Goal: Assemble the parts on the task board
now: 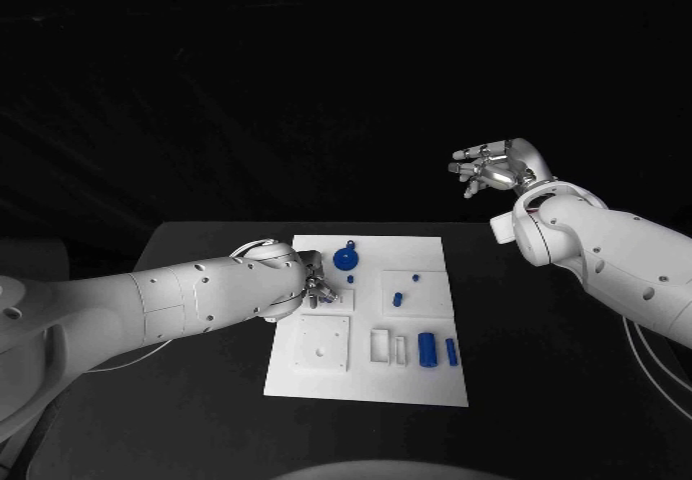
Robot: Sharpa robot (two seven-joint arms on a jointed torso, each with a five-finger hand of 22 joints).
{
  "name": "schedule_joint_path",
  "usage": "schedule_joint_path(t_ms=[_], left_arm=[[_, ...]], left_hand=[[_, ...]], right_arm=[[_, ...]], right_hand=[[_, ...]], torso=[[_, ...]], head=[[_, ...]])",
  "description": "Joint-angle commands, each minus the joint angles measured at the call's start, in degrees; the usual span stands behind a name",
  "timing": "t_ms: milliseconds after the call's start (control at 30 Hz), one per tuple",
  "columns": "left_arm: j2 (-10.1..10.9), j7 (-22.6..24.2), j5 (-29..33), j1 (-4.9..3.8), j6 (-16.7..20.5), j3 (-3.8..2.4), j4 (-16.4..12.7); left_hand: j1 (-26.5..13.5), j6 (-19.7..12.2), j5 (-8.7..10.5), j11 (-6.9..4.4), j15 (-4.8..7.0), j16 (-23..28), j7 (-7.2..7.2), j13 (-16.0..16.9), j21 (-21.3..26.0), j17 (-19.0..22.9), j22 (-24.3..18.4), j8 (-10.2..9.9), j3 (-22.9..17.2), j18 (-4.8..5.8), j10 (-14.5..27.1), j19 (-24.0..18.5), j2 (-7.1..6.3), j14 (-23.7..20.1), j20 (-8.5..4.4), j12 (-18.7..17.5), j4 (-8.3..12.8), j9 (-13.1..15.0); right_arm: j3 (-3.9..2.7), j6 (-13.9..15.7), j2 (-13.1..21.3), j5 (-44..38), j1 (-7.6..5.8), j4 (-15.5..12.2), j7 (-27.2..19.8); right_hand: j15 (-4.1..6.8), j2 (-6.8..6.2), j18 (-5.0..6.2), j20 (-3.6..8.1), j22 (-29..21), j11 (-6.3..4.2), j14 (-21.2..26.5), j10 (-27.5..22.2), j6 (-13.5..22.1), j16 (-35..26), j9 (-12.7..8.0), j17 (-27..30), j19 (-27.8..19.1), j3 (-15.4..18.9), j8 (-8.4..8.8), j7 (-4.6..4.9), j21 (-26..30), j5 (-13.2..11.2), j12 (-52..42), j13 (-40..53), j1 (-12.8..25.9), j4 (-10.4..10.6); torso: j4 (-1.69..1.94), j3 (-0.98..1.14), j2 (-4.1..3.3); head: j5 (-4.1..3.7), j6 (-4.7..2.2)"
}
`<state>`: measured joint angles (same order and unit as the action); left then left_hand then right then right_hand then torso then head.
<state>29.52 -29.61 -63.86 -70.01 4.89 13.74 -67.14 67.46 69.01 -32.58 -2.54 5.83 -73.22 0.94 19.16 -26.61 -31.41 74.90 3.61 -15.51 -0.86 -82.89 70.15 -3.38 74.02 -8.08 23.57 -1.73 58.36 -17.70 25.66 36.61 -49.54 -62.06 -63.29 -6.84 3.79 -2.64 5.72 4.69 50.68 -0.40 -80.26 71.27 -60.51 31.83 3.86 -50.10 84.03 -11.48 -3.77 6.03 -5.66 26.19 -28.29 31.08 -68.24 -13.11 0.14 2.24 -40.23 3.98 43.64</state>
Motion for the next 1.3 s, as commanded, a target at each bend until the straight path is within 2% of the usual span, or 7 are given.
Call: schedule_joint_path(t_ms=[33, 1300], left_arm=[[-0.3, 1.2, -1.0, 0.14, -0.7, -0.03, 0.1], [-0.2, 1.2, -2.4, 0.24, -1.5, -0.03, 0.7]], left_hand=[[0.9, 1.1, 0.12, -1.49, 1.01, 0.4, -1.22, 0.1, -0.2, 0.1, 1.1, 0.2, -5.6, -0.28, -1.2, 0.0, 0.56, 0.5, 0.14, 0.1, 5.7, 0.0], [1.3, 1.0, 0.29, -1.47, 1.0, 0.5, -1.19, 0.1, 0.0, 0.2, 1.1, 0.2, -5.5, -0.3, -1.1, 0.1, 0.54, 0.6, 0.15, 0.2, 5.3, -0.1]], right_arm=[[-0.04, -0.8, -0.1, 0.1, -0.02, 0.0, -0.6], [-0.03, -1.5, -0.4, 0.1, -0.02, 0.5, -0.6]], right_hand=[[-0.12, -0.03, -0.46, 0.08, -0.2, 0.17, -0.4, 0.0, -0.1, -0.3, -0.1, -0.1, 1.9, 0.0, 0.19, 0.22, -0.5, 0.0, 0.3, -0.2, 0.1, 0.1], [-0.09, 0.11, -0.45, 0.11, -1.0, 0.16, -0.6, -0.1, -0.1, -0.3, -0.1, -0.3, 1.8, 0.0, 0.19, 0.21, -1.3, 0.1, 0.2, -0.6, 0.2, 0.1]], torso=[[-0.01, -0.01, -0.03], [-0.01, 0.03, -0.02]], head=[[-0.05, 0.03], [0.01, 0.32]])
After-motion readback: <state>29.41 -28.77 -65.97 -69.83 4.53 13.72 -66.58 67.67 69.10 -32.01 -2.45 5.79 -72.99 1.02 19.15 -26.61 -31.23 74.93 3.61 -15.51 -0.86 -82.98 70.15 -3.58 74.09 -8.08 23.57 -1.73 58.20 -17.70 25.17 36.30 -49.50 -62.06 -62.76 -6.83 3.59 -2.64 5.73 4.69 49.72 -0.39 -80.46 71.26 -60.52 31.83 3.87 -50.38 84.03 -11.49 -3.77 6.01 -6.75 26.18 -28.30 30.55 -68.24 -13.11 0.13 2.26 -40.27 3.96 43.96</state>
